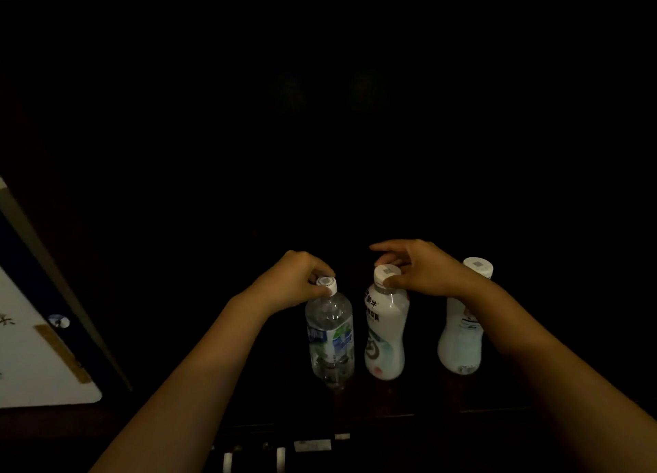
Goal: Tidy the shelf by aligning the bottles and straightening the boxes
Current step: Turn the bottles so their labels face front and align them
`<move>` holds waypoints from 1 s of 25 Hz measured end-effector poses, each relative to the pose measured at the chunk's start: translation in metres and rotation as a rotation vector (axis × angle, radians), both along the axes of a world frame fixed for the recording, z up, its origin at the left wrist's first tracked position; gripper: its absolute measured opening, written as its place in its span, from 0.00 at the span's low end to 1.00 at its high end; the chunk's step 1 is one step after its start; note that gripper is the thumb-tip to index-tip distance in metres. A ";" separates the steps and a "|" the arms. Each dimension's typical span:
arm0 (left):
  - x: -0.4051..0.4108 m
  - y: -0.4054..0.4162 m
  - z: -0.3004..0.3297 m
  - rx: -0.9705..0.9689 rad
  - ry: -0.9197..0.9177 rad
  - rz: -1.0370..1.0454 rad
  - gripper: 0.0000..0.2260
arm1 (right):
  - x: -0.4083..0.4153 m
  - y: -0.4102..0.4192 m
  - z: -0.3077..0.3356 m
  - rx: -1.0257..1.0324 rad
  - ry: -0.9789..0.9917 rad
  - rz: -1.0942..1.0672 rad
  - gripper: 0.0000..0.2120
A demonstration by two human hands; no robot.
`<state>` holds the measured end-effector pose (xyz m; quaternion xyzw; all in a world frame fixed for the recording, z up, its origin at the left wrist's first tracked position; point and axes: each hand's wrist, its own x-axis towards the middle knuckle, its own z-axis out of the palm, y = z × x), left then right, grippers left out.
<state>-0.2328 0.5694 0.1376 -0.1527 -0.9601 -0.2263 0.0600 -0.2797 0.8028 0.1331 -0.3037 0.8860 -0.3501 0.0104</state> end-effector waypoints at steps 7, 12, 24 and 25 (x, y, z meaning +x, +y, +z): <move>-0.002 0.000 -0.010 0.076 0.023 0.051 0.20 | 0.006 -0.002 -0.011 -0.025 0.124 -0.093 0.31; -0.004 -0.006 -0.014 0.146 0.004 0.007 0.15 | 0.006 0.000 -0.008 -0.101 0.013 -0.030 0.31; -0.004 0.002 -0.022 0.247 0.025 0.022 0.12 | 0.004 -0.001 -0.001 -0.073 -0.113 0.061 0.29; -0.005 0.002 -0.022 0.238 0.028 0.021 0.12 | 0.004 -0.001 0.000 -0.064 -0.119 0.070 0.29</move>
